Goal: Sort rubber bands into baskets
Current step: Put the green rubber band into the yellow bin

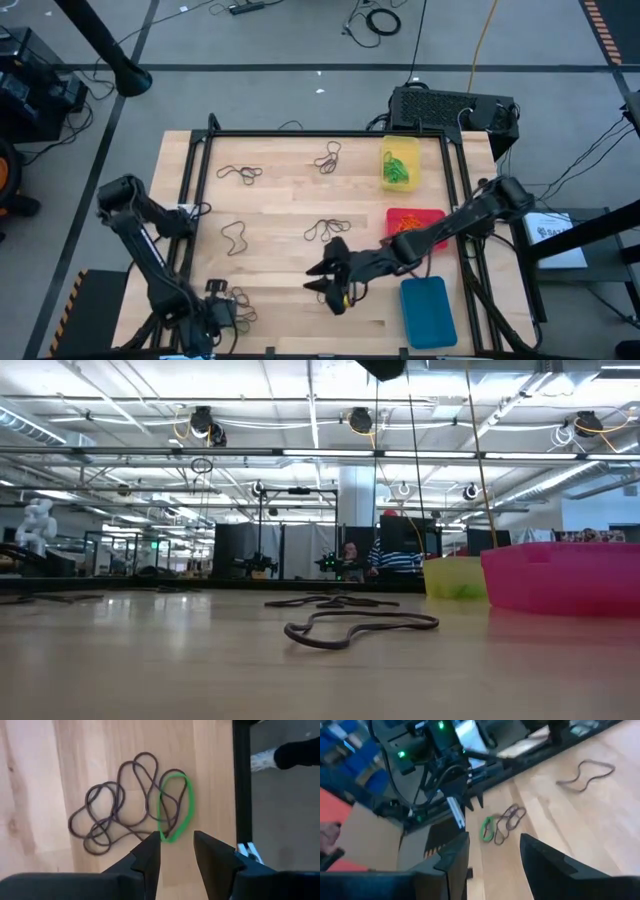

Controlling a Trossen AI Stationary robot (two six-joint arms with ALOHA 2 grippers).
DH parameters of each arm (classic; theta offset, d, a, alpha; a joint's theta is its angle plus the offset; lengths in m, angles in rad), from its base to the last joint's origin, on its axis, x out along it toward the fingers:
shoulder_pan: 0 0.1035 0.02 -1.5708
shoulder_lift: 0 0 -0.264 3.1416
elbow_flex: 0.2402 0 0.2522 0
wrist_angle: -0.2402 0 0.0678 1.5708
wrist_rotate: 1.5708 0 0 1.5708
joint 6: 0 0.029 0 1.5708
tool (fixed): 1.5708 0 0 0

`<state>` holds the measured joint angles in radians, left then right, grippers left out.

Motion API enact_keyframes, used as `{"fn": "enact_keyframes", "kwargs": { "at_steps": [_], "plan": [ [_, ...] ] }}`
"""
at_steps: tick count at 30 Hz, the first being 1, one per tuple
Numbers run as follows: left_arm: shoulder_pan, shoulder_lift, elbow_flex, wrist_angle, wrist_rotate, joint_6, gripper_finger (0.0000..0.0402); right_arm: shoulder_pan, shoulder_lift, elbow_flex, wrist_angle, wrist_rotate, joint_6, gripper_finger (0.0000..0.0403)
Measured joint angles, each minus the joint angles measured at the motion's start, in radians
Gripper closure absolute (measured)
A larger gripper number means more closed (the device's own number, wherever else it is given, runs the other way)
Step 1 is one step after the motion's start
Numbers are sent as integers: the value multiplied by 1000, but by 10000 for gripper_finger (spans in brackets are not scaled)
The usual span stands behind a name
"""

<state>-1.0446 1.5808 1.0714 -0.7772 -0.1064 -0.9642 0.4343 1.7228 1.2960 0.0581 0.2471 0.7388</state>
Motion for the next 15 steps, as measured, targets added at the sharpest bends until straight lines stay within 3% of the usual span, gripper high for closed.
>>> {"fn": "enact_keyframes", "kwargs": {
  "at_steps": [6,15],
  "plan": [
    [-16,89,0,56,26,0,277,0,59,113,-133,-36,-41,234],
    [-16,157,1,60,42,-52,277,0,61,119,-173,-44,-61,234]
  ]
}}
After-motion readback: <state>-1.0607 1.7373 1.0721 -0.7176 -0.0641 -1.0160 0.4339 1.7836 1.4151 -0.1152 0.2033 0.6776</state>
